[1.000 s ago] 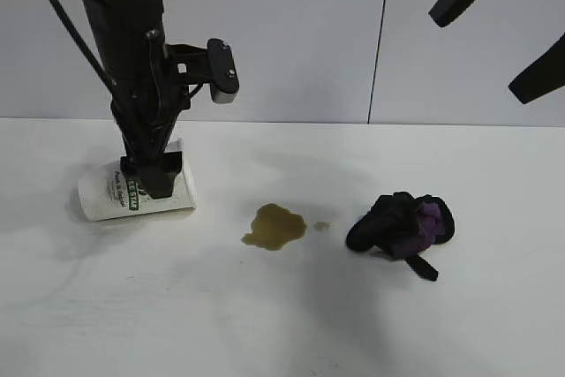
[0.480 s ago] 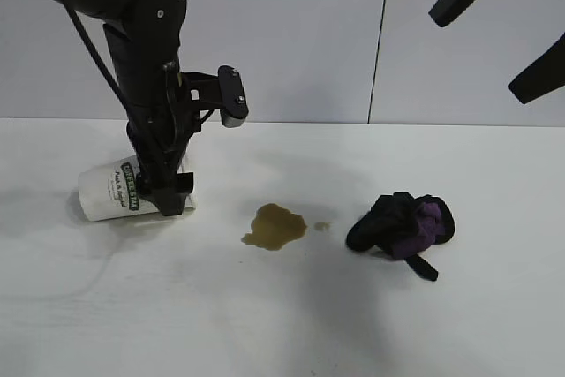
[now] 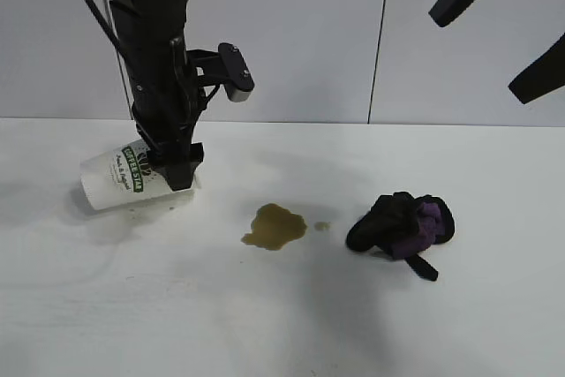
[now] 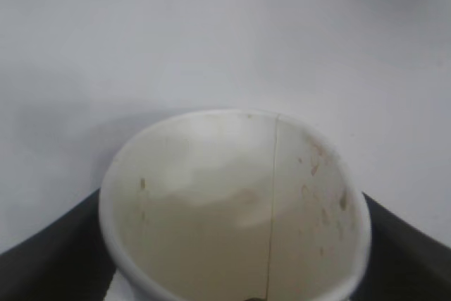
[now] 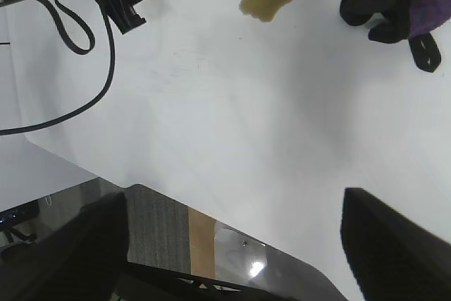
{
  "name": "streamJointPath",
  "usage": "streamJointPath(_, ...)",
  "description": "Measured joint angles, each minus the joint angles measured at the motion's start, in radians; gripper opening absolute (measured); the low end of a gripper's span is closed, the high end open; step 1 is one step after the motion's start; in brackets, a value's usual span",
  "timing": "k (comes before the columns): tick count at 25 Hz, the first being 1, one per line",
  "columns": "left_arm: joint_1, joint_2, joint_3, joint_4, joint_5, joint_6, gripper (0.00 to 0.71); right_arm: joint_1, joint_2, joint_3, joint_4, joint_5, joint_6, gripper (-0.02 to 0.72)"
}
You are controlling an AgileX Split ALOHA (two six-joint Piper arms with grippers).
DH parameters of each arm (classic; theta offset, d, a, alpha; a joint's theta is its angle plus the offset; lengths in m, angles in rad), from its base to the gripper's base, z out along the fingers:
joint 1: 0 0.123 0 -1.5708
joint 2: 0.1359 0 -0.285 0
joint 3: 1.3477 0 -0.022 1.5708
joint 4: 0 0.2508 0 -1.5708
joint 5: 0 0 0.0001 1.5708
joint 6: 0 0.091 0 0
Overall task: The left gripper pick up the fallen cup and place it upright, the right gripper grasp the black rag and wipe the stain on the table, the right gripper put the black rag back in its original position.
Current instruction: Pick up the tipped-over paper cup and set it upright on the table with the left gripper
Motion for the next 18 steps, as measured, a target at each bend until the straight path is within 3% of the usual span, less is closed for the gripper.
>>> streamJointPath(5,0.008,-0.093,-0.001,-0.151,0.011,-0.001,0.551,0.0,0.0,0.0,0.0,0.0,0.0,0.566)
streamJointPath(9,0.069,-0.211,0.007,-0.39,0.026,0.047,0.551,0.0,0.0,0.0,0.0,0.0,-0.001,0.566)
streamJointPath(14,0.241,-0.356,0.108,-0.836,0.073,0.353,0.551,0.0,0.0,0.0,0.0,0.0,-0.003,0.566)
streamJointPath(18,0.425,-0.435,0.259,-1.282,0.239,0.74,0.551,0.0,0.0,0.0,0.0,0.0,-0.003,0.566)
